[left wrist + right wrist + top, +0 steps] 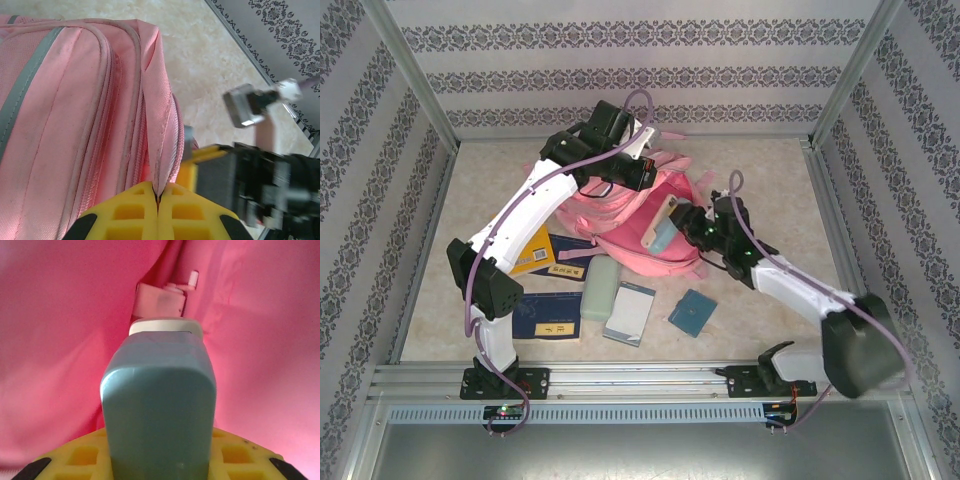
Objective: Pack the student bag
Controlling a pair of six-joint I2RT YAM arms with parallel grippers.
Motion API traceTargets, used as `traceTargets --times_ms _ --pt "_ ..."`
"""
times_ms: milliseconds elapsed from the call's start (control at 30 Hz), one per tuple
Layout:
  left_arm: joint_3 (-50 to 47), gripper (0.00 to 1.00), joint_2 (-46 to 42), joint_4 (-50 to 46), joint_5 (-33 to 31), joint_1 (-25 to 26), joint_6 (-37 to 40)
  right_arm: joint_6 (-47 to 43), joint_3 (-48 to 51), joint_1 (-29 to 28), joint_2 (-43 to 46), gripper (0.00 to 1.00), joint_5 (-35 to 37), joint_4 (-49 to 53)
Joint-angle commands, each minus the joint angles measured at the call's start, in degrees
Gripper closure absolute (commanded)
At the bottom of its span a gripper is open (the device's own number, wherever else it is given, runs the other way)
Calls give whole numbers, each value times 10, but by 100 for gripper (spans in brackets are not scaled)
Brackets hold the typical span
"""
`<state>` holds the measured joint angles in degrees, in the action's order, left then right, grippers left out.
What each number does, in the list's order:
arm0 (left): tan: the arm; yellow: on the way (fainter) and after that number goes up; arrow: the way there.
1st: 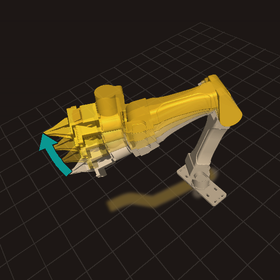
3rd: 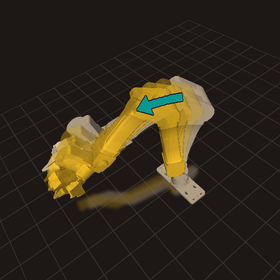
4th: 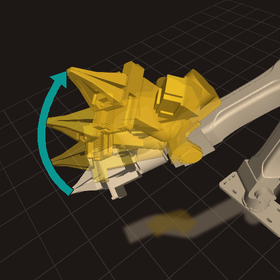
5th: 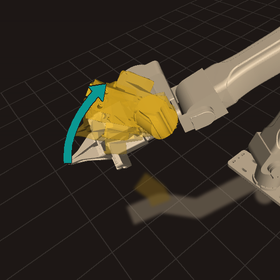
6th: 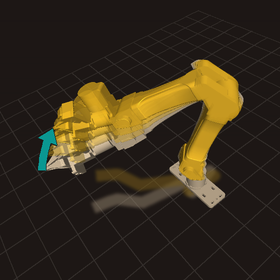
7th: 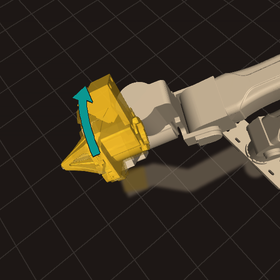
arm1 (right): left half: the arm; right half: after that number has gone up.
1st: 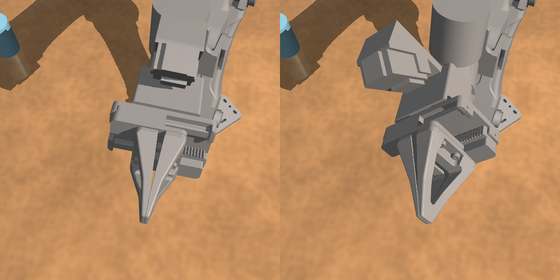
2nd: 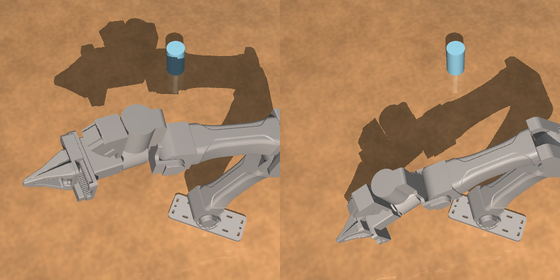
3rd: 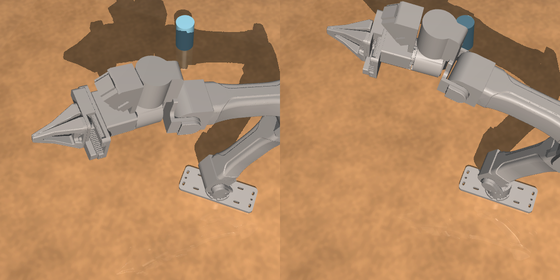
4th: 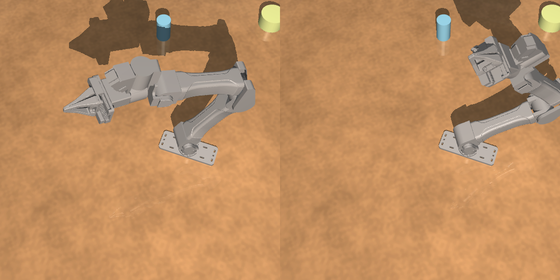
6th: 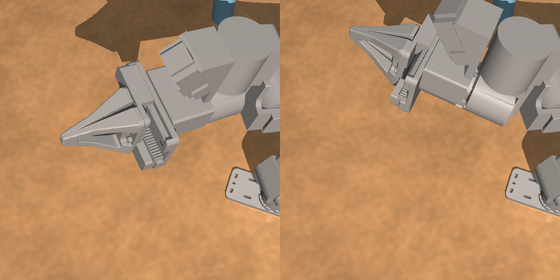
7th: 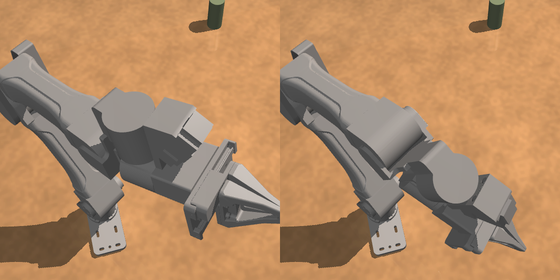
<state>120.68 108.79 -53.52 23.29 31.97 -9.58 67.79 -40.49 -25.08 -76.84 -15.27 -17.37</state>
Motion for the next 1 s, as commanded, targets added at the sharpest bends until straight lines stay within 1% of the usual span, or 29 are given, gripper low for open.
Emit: traceTargets --times_ms 0,167,233,400,500,533,667,800,900,967 --pt "30 100 -9 3 4 -7 8 95 -40 -12 -72 100 38 -192" --pt "49 100 -1 -4 9 -8 10 176 -89 -29 -206 100 76 -309" --pt "55 100 3 -7 11 -8 9 199 -116 -37 -251 100 92 -329" --pt "82 100 19 -15 19 -8 5 220 -199 -68 -354 100 116 -340" --pt "101 100 29 -22 19 -8 5 233 -229 -81 -391 99 134 -317" --pt "107 100 32 -24 20 -9 5 234 -232 -85 -396 97 144 -309" --pt "125 100 45 -30 25 -8 3 220 -255 -93 -412 80 175 -256" --pt "128 100 54 -29 28 -9 -1 207 -282 -92 -439 59 170 -231" --pt "128 100 56 -30 26 -9 0 184 -292 -90 -438 49 154 -204" --pt "128 100 56 -32 24 -9 3 171 -285 -89 -428 44 152 -200"
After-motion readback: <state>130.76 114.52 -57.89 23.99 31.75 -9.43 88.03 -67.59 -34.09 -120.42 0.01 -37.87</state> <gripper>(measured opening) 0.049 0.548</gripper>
